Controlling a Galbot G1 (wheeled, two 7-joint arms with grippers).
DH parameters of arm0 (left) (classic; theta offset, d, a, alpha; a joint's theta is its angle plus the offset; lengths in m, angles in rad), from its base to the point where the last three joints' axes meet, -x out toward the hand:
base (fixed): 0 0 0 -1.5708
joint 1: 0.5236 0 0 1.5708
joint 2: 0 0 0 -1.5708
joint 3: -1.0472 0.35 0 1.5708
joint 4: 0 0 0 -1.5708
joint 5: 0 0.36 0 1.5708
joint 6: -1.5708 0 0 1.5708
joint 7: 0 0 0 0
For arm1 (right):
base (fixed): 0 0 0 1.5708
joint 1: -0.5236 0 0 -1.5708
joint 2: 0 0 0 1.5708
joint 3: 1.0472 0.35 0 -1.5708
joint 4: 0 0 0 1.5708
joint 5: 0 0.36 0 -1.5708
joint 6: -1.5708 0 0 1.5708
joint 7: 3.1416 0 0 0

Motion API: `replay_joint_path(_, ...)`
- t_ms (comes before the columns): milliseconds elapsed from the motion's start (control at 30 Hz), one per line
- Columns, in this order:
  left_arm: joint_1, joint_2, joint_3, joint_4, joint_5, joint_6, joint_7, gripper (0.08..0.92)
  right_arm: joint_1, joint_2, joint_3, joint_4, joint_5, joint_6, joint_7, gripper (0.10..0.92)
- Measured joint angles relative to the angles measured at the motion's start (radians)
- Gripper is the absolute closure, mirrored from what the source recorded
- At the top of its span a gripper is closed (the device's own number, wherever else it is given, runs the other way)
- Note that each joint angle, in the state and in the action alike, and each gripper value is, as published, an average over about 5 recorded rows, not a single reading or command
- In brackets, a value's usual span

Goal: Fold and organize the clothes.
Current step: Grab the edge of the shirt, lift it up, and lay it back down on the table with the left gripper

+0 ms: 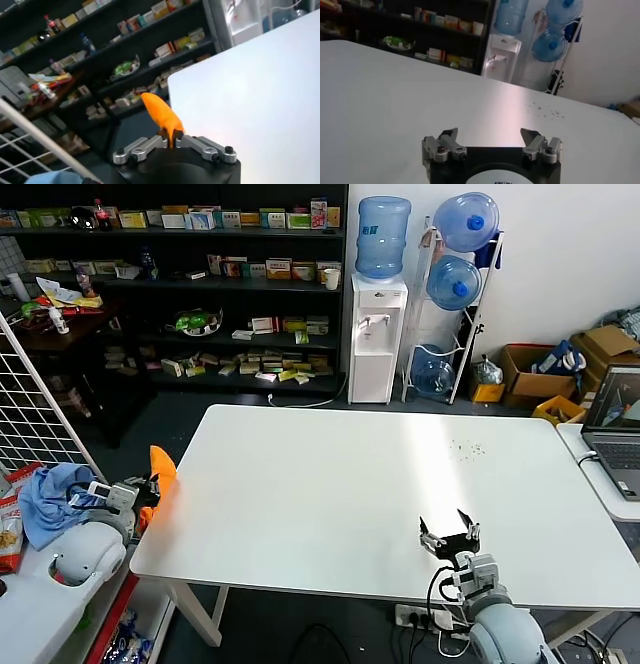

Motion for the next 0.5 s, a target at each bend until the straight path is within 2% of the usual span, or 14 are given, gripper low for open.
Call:
replay_joint_path(233, 0.015, -0.092, 0.025, -0.056, -0.063, 0.022, -0.044, 0.867, -0.010, -0.013, 0.018, 0.003, -0.002, 0.006, -0.002, 0.203)
replay_joint_path(500, 0.036, -0.231, 0.056, -0.067, -0.094, 0.013, -0.090, 0.867, -0.019, -0.025, 0.034, 0.010, -0.005, 0.009, -0.002, 0.203)
